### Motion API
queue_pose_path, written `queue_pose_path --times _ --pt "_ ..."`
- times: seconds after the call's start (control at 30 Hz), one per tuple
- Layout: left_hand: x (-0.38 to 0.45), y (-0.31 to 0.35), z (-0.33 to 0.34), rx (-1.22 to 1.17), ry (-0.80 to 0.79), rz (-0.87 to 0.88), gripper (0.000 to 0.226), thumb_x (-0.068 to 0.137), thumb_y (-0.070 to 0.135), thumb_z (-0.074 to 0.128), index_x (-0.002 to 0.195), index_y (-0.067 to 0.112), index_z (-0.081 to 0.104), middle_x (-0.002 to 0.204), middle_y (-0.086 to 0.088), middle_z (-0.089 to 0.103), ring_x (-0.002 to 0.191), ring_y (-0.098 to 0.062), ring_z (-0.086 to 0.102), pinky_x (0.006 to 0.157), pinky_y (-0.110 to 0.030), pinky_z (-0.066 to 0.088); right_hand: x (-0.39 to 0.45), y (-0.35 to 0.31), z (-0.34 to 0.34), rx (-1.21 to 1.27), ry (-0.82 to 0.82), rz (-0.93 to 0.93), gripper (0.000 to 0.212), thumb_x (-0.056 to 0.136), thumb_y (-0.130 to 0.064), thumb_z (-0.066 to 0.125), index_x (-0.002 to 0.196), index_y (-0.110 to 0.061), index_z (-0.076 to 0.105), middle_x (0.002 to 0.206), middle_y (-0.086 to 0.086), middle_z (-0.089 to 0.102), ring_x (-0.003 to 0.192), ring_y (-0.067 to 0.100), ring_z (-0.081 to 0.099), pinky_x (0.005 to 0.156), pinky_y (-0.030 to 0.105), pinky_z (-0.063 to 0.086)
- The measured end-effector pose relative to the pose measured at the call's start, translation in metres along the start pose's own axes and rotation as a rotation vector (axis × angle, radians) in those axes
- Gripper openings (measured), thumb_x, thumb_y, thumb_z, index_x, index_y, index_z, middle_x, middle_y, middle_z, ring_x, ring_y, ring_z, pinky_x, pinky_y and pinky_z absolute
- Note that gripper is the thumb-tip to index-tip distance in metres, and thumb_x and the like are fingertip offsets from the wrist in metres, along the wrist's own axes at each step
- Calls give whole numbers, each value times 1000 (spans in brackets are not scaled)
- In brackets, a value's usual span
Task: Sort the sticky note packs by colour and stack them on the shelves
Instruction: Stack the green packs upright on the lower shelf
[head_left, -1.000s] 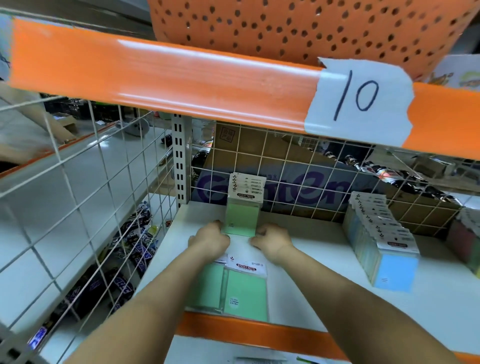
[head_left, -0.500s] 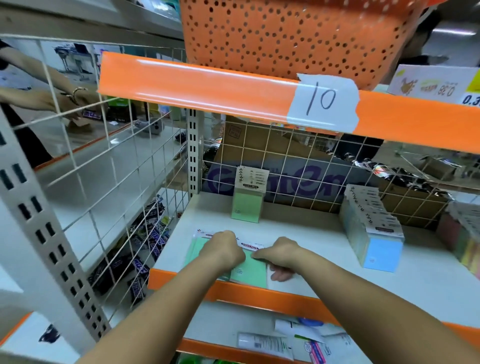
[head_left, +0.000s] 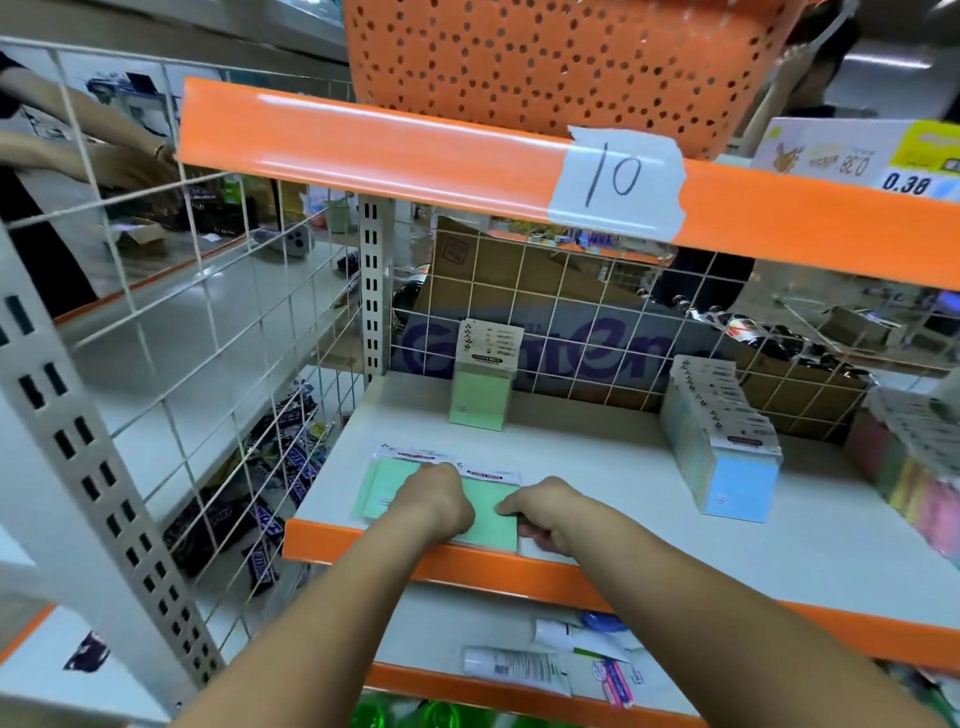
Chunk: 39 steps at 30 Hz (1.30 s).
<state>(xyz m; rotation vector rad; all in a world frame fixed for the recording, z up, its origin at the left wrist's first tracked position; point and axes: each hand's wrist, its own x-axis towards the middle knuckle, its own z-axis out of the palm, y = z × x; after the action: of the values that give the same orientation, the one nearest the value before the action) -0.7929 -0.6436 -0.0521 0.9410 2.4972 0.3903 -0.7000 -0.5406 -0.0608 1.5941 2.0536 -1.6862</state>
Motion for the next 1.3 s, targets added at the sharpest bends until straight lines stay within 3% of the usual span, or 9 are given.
queue_pose_path --times 0.17,0.27,0.37,0.47,0.6,0.73,0.83,1.07,1.3 --pt "2 -1 -2 -102 22 -29 20 79 18 62 94 11 51 106 -10 62 97 -27 59 68 -27 40 2 -2 -12 47 -55 -77 9 89 -12 67 88 -11 58 61 4 49 50 11 42 50 20 43" --pt "6 -2 -5 -256 71 -73 36 79 26 68 97 12 41 95 -5 54 86 -25 52 68 -27 39 8 -3 -21 121 -69 -151 15 90 -11 66 87 -16 52 56 2 49 48 13 43 55 24 49" --pt "11 -2 -7 -379 152 -57 35 81 32 69 96 11 45 91 -4 53 81 -24 52 65 -27 39 14 -8 -27 190 -61 -201 16 90 -11 65 89 -17 50 62 4 54 52 15 47 48 21 49" --pt "21 0 -10 -453 200 -21 23 83 32 66 81 13 52 81 -5 56 73 -24 50 65 -27 38 18 -16 -29 223 -23 -225 15 89 -12 66 89 -17 51 68 7 54 53 15 48 43 20 46" --pt "36 -1 -15 -494 155 -24 25 82 26 65 66 14 51 67 -3 52 66 -23 47 57 -26 33 25 -30 -27 272 -2 -263 15 90 -9 65 90 -15 51 73 8 52 54 13 44 41 18 43" --pt "52 0 -19 -526 140 -48 8 84 16 63 84 12 56 83 -4 57 75 -23 51 55 -25 34 34 -42 -21 314 36 -308 17 89 -6 65 99 -10 52 83 10 55 53 12 41 42 16 41" --pt "68 0 -19 -485 154 -49 9 85 16 58 91 13 53 90 -6 59 79 -25 53 59 -26 36 41 -50 -16 274 97 -353 22 89 -6 65 110 -7 58 90 8 61 59 13 46 52 21 45" --pt "98 5 -13 -468 251 -33 21 88 17 55 97 17 36 96 -8 56 87 -32 55 67 -29 40 56 -56 -9 -371 292 -477 61 84 -12 65 138 -23 40 104 8 66 93 26 63 69 25 47" --pt "120 6 -5 -429 292 15 29 89 14 53 116 10 42 116 -14 56 103 -35 56 78 -37 47 74 -51 1 -436 413 -496 59 87 -13 60 138 -26 33 103 11 67 93 32 64 73 35 53"
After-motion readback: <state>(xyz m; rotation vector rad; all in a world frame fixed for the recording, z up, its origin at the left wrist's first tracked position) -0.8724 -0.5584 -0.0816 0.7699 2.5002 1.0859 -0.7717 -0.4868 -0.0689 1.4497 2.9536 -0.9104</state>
